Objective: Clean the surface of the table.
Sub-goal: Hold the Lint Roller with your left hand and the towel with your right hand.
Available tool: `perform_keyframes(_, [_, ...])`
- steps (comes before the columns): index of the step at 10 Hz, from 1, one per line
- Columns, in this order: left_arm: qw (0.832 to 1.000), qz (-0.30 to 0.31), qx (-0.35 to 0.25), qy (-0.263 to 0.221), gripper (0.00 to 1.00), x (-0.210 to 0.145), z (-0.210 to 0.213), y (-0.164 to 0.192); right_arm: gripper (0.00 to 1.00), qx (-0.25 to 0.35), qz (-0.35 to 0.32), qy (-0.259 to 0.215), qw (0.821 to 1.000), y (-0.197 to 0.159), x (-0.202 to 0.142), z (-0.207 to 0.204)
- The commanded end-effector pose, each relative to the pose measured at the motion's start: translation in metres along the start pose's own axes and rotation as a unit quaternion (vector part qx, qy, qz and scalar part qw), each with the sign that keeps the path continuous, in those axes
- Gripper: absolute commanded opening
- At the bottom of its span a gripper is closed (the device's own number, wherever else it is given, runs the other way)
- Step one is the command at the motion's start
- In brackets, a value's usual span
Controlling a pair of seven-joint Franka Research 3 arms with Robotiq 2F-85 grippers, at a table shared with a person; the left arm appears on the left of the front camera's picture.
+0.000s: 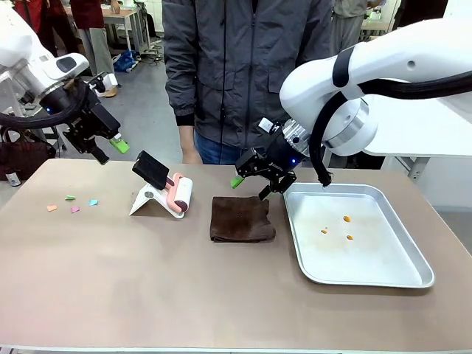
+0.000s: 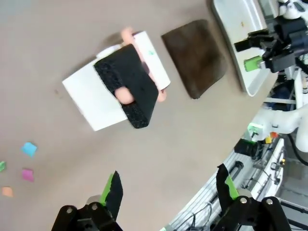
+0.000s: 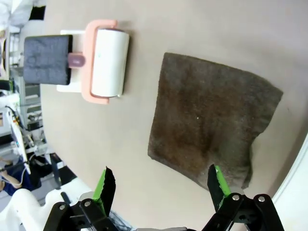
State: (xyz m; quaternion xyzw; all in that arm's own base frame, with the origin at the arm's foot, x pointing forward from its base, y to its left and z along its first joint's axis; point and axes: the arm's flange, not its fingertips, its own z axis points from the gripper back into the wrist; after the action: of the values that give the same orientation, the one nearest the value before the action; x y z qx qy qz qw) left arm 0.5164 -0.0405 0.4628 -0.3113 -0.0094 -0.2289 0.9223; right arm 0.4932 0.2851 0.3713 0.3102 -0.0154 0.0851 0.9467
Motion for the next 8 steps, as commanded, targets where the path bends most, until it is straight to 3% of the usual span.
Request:
perform_keyframes(1, [1.000, -0.004, 0.004, 0.010, 1.00, 0.002, 0.008, 0.004, 1.00, 0.013, 0.004, 0.003, 1.000, 0.001, -0.002, 0.006])
perform_keyframes(2, [1.000, 0.000, 0.000, 0.000, 1.00, 0.000, 0.000, 0.000, 1.00, 0.000, 0.000, 0.000, 1.000, 0.000, 0.000, 0.000])
perform_keyframes(3, [1.000, 0.025, 0.008, 0.004, 1.00, 0.004, -0.008, 0.002, 1.00, -0.059, 0.002, 0.015, 0.998, -0.001, -0.002, -0.004])
perform_keyframes(5, [0.997, 0.076, 0.017, -0.014, 1.00, -0.005, -0.026, 0.008, 1.00, -0.132, 0.014, -0.001, 0.991, 0.001, 0.005, -0.018])
perform_keyframes(8, [0.991, 0.124, 0.037, -0.026, 1.00, -0.016, -0.041, 0.020, 1.00, -0.176, -0.003, -0.028, 0.984, 0.003, 0.007, -0.024])
